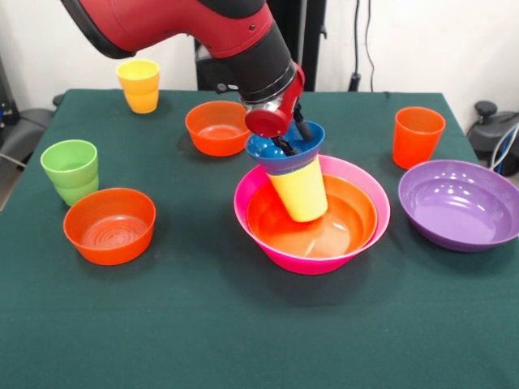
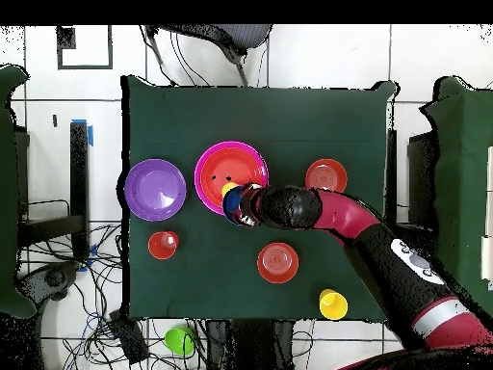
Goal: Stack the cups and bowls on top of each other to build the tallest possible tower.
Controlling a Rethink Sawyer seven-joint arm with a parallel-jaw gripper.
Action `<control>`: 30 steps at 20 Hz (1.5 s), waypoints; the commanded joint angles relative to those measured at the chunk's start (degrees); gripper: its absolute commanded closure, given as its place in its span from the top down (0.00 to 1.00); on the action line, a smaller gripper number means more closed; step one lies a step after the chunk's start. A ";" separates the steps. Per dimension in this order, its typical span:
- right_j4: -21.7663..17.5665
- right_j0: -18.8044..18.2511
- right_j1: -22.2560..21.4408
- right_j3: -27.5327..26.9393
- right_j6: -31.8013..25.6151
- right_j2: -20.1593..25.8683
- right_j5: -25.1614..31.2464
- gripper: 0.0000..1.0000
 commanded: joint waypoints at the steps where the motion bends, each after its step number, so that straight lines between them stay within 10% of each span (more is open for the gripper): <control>1: -2.35 0.28 2.24 0.68 4.27 2.28 -2.76 1.00; 16: -6.54 -0.46 1.92 0.90 6.38 4.66 -19.68 1.00; 30: -4.33 4.59 -0.43 -1.25 8.21 -2.22 -13.19 1.00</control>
